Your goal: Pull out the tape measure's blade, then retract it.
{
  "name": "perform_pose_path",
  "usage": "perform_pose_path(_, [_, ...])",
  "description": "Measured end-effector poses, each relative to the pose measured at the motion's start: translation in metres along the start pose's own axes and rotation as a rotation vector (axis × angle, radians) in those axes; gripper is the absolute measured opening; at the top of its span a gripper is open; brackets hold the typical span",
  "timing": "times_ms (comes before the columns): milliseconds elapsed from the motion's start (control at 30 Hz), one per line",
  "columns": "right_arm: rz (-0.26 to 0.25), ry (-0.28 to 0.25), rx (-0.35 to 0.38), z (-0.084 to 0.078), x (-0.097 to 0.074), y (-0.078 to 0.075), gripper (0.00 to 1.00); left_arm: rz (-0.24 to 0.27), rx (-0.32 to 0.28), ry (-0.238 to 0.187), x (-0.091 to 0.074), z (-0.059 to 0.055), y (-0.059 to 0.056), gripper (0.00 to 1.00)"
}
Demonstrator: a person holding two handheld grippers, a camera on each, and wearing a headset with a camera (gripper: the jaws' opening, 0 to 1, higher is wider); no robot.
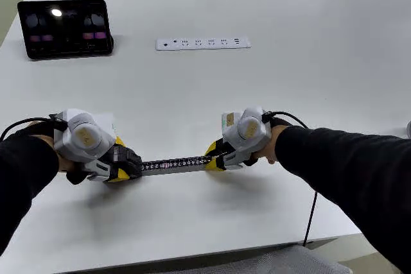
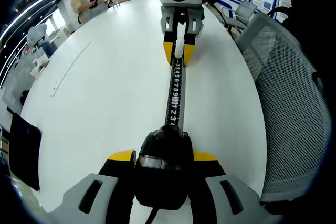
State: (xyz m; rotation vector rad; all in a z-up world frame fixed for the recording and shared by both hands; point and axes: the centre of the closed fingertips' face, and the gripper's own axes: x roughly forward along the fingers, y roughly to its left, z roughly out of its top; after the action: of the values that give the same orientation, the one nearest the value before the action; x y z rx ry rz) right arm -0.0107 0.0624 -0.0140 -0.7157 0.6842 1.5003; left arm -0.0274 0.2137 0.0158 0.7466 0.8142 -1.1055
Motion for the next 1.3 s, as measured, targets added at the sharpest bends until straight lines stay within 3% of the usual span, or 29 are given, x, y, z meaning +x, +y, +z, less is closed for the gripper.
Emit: perform_pose_path(1300, [-0.007,0.008,0.008,-0.022,-0.018,0.002,0.11,0.015,-0.008,-0.009,0.000,0.000,0.000,0.34])
